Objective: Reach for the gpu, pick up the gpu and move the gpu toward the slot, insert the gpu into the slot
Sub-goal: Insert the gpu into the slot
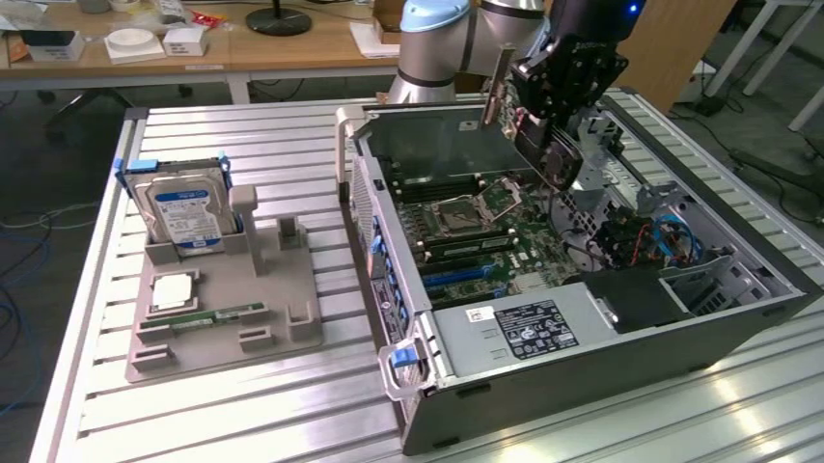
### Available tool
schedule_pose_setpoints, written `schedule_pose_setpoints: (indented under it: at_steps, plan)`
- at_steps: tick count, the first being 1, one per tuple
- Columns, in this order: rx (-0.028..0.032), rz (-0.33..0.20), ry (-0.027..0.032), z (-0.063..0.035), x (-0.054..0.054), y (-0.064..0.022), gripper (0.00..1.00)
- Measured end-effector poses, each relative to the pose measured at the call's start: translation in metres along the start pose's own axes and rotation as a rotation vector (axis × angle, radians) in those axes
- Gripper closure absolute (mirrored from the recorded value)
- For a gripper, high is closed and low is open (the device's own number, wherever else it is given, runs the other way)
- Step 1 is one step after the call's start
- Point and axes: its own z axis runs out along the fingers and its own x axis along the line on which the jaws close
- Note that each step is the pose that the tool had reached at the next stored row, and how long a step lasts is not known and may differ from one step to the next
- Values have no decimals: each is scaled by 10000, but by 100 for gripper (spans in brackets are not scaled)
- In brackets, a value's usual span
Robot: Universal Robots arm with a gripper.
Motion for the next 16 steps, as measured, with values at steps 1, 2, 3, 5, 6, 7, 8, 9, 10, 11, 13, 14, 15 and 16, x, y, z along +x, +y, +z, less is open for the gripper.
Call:
schedule_pose_setpoints:
  at_steps: [1, 2, 3, 5, 6, 7, 8, 9, 10, 11, 13, 14, 15, 16]
  plan:
    - [-2, -130, 1, 0, 0, 0, 74]
    - [-3, -262, 3, 0, 0, 0, 74]
    - [-5, -421, 4, 0, 0, 0, 74]
    - [-9, -733, 7, 0, 0, 0, 74]
    - [-12, -888, 9, 1, 0, 0, 74]
    - [-13, -1045, 10, 1, 0, 0, 74]
    - [-15, -1190, 12, 1, 0, 0, 74]
    - [-17, -1334, 13, 1, 0, 0, 74]
    - [-18, -1459, 14, 1, 0, 0, 74]
    - [-20, -1586, 15, 1, 0, 0, 74]
    - [-23, -1850, 18, 1, 0, 0, 74]
    - [-25, -1991, 20, 1, 0, 0, 74]
    - [-26, -2141, 21, 1, 0, 0, 74]
    - [-29, -2322, 23, 1, 0, 0, 74]
